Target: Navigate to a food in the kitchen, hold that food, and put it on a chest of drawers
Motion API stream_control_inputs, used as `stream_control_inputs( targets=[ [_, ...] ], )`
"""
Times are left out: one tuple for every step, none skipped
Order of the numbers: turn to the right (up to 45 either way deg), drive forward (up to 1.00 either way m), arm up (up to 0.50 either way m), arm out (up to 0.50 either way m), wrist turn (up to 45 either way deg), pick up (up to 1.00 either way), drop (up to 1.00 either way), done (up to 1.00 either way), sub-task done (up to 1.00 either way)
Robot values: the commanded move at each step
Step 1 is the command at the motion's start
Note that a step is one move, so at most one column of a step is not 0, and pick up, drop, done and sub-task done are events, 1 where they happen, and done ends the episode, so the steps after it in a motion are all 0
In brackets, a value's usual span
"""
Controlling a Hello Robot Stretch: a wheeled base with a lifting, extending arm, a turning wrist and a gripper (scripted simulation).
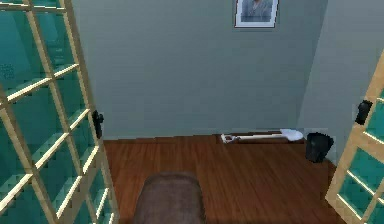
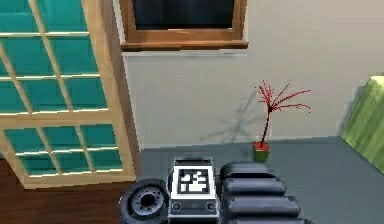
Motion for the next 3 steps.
stream_control_inputs(
  targets=[
    [-9.0,0.00,0.00,0.00,0.0,0.00,0.00,0.00,0.00],
    [0.0,1.00,0.00,0.00,0.0,0.00,0.00,0.00,0.00],
    [-6.0,0.00,0.00,0.00,0.0,0.00,0.00,0.00,0.00]
  ],
)
